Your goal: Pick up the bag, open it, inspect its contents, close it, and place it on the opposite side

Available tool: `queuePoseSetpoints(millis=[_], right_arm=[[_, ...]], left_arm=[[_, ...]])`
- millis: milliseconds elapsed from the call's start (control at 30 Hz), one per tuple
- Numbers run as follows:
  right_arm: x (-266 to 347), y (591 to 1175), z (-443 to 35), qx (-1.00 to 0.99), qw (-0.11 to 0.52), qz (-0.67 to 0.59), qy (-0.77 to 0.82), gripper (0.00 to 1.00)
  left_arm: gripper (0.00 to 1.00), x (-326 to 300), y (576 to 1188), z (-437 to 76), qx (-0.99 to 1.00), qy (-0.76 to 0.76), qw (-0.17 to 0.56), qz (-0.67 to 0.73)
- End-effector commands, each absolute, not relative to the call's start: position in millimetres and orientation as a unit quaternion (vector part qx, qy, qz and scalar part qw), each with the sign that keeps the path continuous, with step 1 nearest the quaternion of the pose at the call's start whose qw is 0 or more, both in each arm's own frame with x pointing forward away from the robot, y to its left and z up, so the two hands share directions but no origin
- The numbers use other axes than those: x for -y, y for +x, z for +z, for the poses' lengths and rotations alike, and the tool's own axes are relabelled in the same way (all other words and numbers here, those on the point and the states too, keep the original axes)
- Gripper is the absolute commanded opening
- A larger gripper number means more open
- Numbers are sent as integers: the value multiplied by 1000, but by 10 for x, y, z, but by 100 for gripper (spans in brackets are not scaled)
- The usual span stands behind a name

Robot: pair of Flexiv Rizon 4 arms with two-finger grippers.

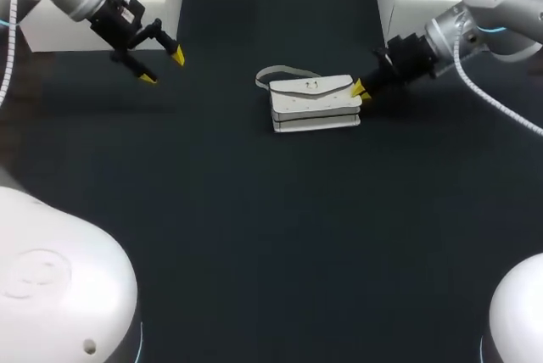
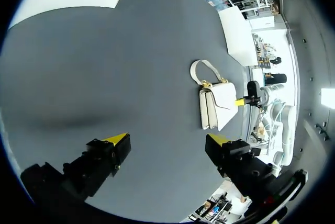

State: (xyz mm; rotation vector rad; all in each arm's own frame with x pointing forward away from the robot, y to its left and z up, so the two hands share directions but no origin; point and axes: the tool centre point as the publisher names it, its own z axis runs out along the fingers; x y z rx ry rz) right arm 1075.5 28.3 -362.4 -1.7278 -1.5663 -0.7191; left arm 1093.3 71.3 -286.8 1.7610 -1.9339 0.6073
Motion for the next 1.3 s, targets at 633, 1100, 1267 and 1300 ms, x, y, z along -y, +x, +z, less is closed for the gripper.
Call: queuePoseSetpoints(millis=[633,1100,1267,1300], right_arm=[[1198,11080,-3534,634,278,-262,-673,0],[1647,11264,-3519,650,261,-236,-673,0],[1762,11290,-3537,626,262,-229,-698,0],[1762,11290,-3537,626,262,-229,-698,0]], left_arm=[[100,-1352,10895,-2630,735,666,88,91],[100,-1491,10873,-2639,777,626,17,63],[100,-1505,10870,-2630,779,624,11,56],[100,-1505,10870,-2630,779,624,11,56]])
